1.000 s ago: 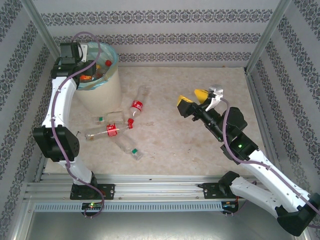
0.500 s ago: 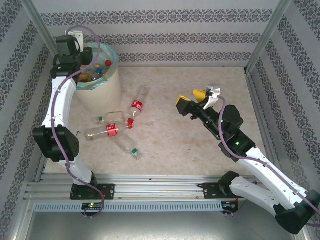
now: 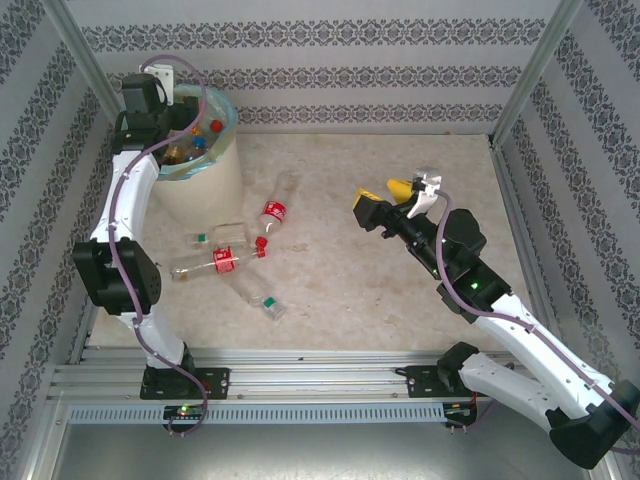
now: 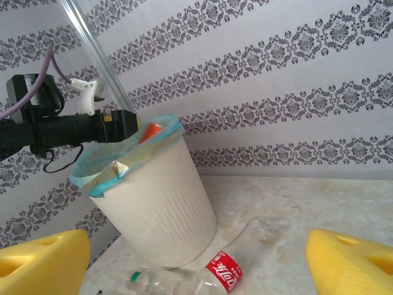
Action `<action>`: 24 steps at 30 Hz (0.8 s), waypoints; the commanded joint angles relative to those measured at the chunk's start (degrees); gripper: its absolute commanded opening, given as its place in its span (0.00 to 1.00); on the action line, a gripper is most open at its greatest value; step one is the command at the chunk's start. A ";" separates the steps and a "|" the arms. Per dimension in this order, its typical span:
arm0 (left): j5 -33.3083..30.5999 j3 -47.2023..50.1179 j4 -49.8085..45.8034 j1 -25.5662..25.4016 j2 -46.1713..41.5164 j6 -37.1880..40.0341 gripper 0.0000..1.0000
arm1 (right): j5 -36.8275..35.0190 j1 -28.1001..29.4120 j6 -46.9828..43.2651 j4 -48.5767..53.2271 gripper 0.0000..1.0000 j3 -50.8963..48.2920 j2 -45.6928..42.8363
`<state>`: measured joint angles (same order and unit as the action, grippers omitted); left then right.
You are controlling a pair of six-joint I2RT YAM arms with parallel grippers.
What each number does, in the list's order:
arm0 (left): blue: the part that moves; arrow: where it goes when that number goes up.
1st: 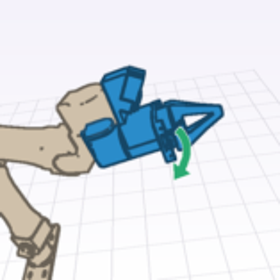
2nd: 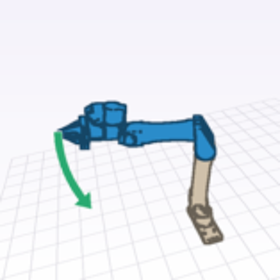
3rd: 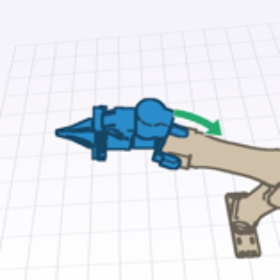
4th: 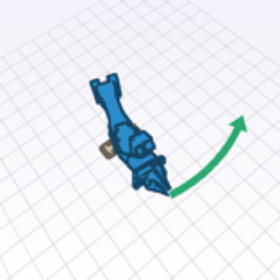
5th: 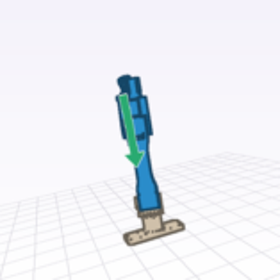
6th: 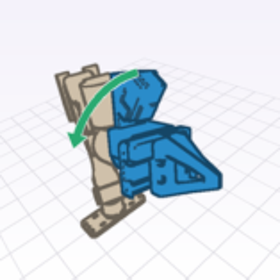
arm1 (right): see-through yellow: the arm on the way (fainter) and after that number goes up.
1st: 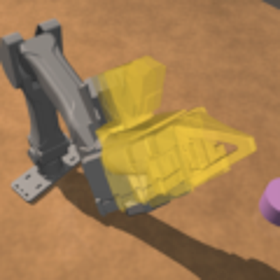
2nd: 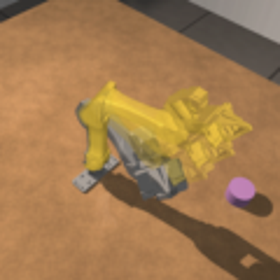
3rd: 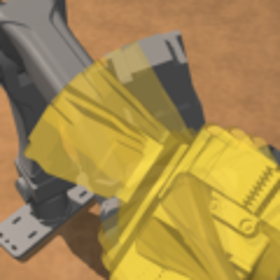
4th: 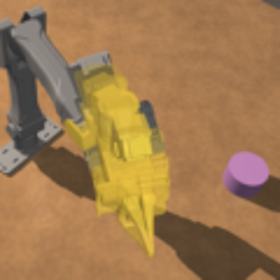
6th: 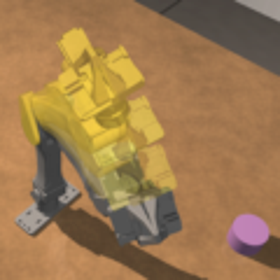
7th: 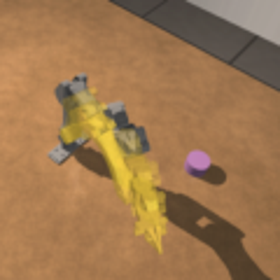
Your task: Put the plastic bottles in the bin
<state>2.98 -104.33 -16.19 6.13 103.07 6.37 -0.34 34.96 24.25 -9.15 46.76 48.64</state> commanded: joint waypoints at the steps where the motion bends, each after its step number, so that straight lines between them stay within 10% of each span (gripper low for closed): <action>1: 2.21 0.78 2.23 0.81 -3.10 -0.84 0.79 | 1.24 -0.60 1.17 -0.42 0.90 1.31 0.50; 24: 3.01 1.19 -4.37 -0.73 -8.02 -2.27 0.66 | 9.33 1.62 -0.35 13.63 0.86 13.25 14.86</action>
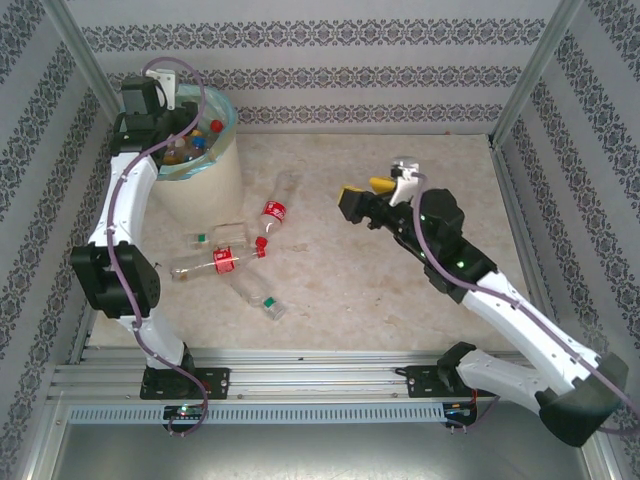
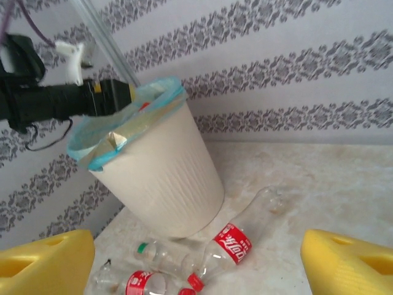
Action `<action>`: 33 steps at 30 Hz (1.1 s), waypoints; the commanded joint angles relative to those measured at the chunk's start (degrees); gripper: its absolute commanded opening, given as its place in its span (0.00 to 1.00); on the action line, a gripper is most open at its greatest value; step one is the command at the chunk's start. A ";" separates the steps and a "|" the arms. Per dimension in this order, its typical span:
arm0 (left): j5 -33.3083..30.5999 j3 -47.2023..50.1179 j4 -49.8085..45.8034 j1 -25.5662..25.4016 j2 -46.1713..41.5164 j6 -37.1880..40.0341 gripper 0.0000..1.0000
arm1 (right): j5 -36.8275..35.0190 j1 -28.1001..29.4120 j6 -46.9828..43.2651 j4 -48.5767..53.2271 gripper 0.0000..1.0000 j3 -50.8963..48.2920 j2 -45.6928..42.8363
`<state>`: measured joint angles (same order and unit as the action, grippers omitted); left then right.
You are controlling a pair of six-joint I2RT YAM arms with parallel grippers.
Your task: Put the plastic bottles in the bin
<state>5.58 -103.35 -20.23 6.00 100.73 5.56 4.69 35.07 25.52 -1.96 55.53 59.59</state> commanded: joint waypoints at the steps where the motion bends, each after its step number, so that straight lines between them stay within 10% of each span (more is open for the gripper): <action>1: -0.21 0.63 -0.50 -1.47 -7.18 -1.28 0.66 | 4.32 2.76 -2.92 8.64 0.86 6.46 5.90; 16: -9.69 28.66 -2.34 -15.96 -37.86 -3.27 0.69 | -4.65 25.16 -10.75 15.90 0.87 14.70 31.86; 33: -13.33 55.41 6.61 -16.08 -55.33 -0.73 0.77 | -6.48 29.36 -9.98 18.01 0.89 23.14 52.88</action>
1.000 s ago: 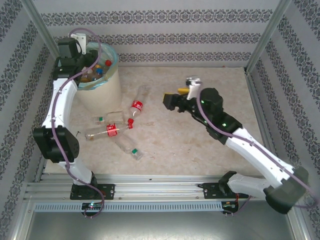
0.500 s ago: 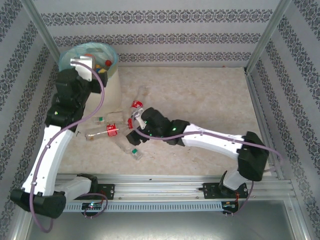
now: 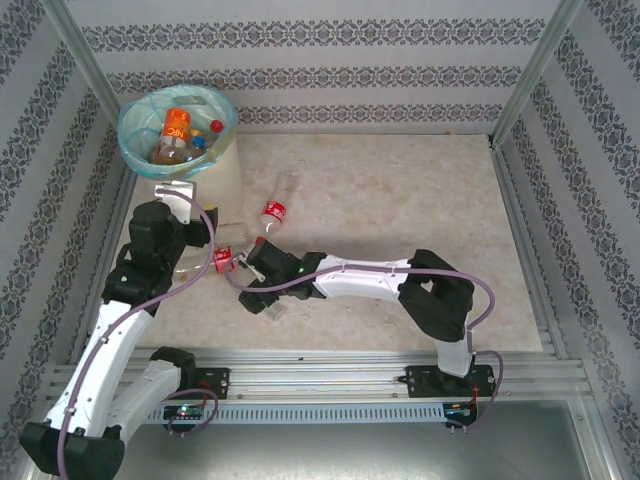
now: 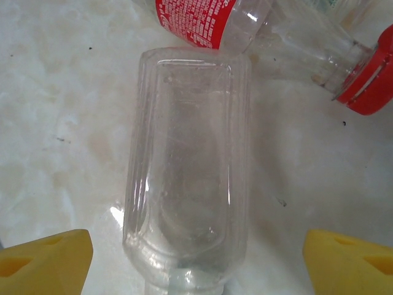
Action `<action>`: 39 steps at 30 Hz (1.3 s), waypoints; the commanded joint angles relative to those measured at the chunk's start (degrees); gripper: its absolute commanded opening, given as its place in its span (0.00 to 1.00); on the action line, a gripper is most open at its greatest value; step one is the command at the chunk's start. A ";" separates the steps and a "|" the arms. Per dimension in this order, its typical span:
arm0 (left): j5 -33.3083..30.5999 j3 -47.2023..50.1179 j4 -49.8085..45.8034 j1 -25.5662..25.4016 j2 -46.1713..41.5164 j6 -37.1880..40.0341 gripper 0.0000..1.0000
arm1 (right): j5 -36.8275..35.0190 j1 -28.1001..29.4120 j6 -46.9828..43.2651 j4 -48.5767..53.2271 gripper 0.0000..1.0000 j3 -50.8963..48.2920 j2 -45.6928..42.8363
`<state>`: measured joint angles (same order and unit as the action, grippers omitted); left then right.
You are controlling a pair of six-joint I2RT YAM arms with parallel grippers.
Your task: Put the plastic bottles in the bin
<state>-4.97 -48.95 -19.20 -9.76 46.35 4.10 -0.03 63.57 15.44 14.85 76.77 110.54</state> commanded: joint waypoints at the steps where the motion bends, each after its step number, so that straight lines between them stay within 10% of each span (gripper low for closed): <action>1: -3.17 1.29 6.11 -0.30 -1.20 0.78 0.77 | -1.77 0.98 0.11 1.40 0.89 2.21 2.61; 26: -4.30 1.03 7.09 -0.27 -3.36 1.02 0.78 | -3.30 1.38 -1.13 2.82 0.62 1.04 1.77; 39: 19.32 -6.51 7.32 -0.34 1.64 -5.06 0.80 | -1.39 -3.08 -0.45 -7.06 0.56 -16.76 -24.40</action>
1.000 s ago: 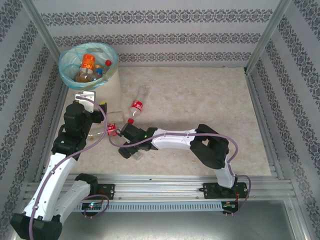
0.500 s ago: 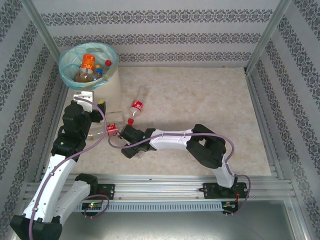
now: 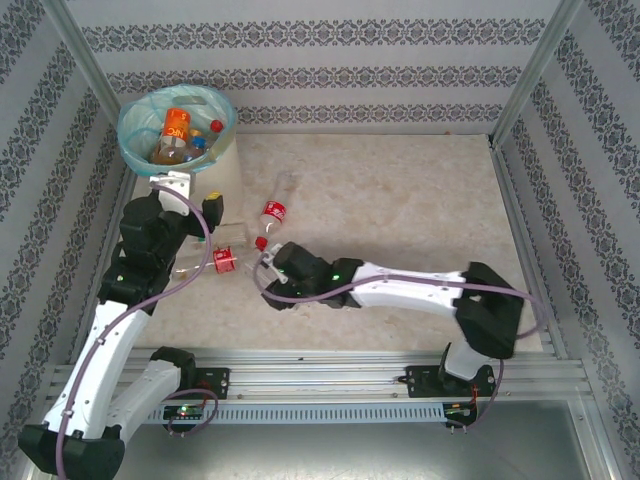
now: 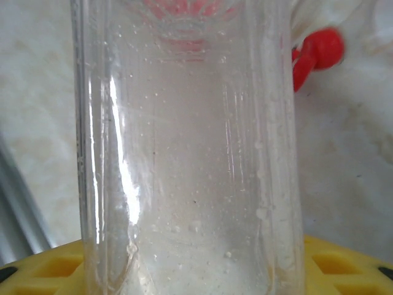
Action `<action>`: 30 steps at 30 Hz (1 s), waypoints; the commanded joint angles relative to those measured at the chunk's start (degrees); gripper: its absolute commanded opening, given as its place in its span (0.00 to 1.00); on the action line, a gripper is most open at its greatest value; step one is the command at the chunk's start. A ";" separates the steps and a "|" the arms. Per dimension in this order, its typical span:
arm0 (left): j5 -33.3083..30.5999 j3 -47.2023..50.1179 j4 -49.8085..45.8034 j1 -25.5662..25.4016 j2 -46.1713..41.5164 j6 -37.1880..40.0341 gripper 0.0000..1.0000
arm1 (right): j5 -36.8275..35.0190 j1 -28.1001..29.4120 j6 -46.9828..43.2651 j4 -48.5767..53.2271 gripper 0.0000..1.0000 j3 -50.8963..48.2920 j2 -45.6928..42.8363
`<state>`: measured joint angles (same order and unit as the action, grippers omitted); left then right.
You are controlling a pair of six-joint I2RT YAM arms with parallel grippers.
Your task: Put the plastic bottles in the bin
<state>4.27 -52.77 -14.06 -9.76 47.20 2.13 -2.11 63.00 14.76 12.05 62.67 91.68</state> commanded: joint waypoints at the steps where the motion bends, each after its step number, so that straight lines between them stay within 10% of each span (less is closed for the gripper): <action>1: 13.56 -3.52 3.09 -0.33 1.49 -4.09 0.81 | 2.25 -4.05 0.17 -5.47 0.56 -4.51 -8.45; 13: 55.36 -2.21 38.60 -0.54 8.63 -23.36 1.00 | 20.54 -21.16 -4.86 -12.84 0.54 -7.70 -33.14; 20: 63.11 -2.06 55.76 -3.51 12.46 -36.38 1.00 | 28.25 -22.66 -6.55 -16.58 0.53 -4.61 -35.68; 30: 65.97 -5.06 52.07 -10.27 14.55 -35.00 1.00 | 37.18 -21.00 -4.28 -22.69 0.54 0.21 -31.28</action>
<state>67.72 -55.51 36.51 -18.57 61.73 -32.69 30.55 40.91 10.28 -6.83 60.62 59.55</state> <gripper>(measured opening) 0.999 0.561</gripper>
